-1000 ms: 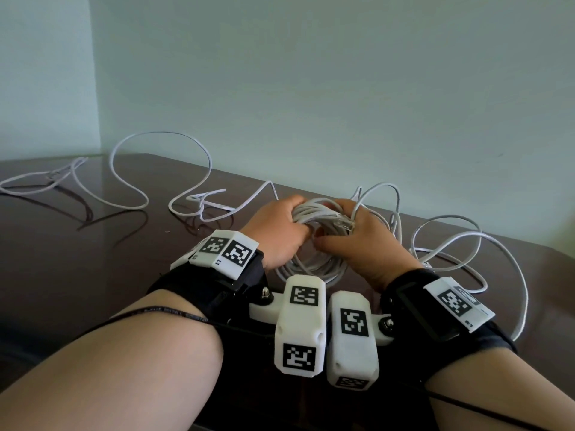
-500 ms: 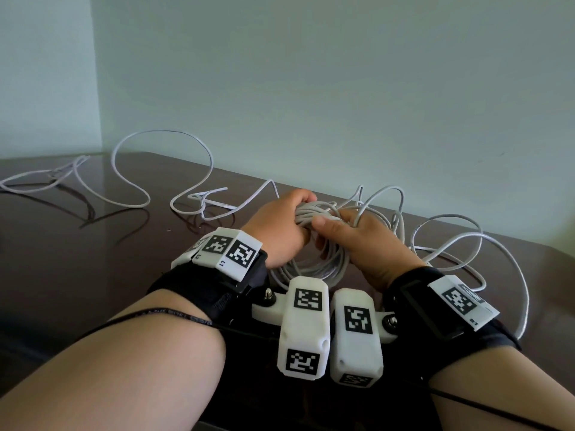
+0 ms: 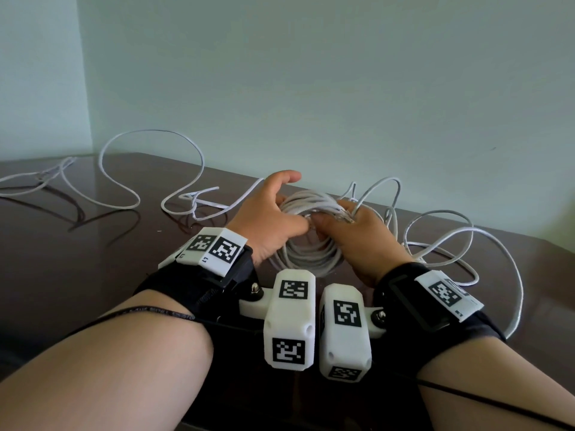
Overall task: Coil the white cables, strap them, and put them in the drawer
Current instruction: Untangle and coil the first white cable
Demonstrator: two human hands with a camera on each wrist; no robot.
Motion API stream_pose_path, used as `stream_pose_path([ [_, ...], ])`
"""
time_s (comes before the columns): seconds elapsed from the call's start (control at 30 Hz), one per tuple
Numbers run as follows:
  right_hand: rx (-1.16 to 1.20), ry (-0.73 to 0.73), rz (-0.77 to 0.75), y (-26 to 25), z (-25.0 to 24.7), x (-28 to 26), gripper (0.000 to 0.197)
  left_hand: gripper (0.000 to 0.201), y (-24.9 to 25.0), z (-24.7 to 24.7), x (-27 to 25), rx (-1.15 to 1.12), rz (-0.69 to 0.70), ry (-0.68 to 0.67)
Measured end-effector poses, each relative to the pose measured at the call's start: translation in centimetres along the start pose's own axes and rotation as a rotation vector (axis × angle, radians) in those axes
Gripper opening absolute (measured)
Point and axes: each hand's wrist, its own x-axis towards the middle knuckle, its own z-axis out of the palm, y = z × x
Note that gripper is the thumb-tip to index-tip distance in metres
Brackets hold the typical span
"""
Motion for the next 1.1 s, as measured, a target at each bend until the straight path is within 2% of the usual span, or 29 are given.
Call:
stream_pose_path([
  [0.07,0.087,0.077,0.017,0.2,0.2,0.3,0.017,0.074,-0.1,0.2,0.1,-0.284,-0.068,0.047],
  [0.13,0.207,0.169,0.049,0.3,0.4,0.6,0.022,0.073,-0.3,0.5,0.1,-0.493,-0.113,0.039],
  [0.27,0.426,0.23,0.104,0.3,1.3,0.7,0.02,0.052,0.1,0.8,0.0,-0.686,-0.102,0.012],
  [0.33,0.477,0.19,0.132,0.3,1.5,0.6,0.024,0.023,0.2,0.8,0.0,-0.616,-0.074,0.038],
  [0.37,0.492,0.155,0.14,0.3,1.5,0.5,0.019,0.018,0.1,0.8,0.0,-0.542,-0.067,0.079],
  [0.43,0.545,0.059,0.154,0.1,1.4,0.3,0.007,0.023,-0.2,0.5,0.2,-0.365,-0.044,0.166],
  [0.5,0.604,-0.005,0.196,-0.1,1.0,0.1,0.017,0.021,-0.3,0.1,0.3,-0.16,-0.003,0.193],
  [0.6,0.587,-0.022,0.268,-0.1,0.5,0.0,0.026,0.015,-0.2,-0.4,0.2,0.106,0.032,0.089],
  [0.73,0.457,-0.057,0.333,0.1,0.5,-0.1,0.025,0.019,0.0,-0.9,0.2,0.206,0.049,-0.005],
  [0.83,0.406,-0.079,0.377,-0.2,0.7,-0.4,0.059,0.028,0.2,-0.8,0.1,0.222,0.079,-0.05],
  [0.87,0.39,-0.069,0.376,-0.1,0.8,-0.3,0.064,0.03,0.2,-0.7,0.0,0.177,0.09,-0.035],
  [0.9,0.377,-0.051,0.358,-0.2,0.9,-0.2,0.058,0.033,0.2,-0.4,-0.1,0.079,0.081,-0.007],
  [1.0,0.369,0.059,0.289,-0.1,1.1,0.1,0.008,0.052,0.0,0.3,0.3,-0.352,0.006,0.099],
  [1.03,0.389,0.086,0.283,-0.1,1.2,0.2,0.007,0.056,-0.2,0.4,0.5,-0.473,-0.025,0.119],
  [1.1,0.439,0.143,0.281,0.0,1.5,0.5,0.025,0.065,-0.3,0.5,0.8,-0.652,-0.092,0.1],
])
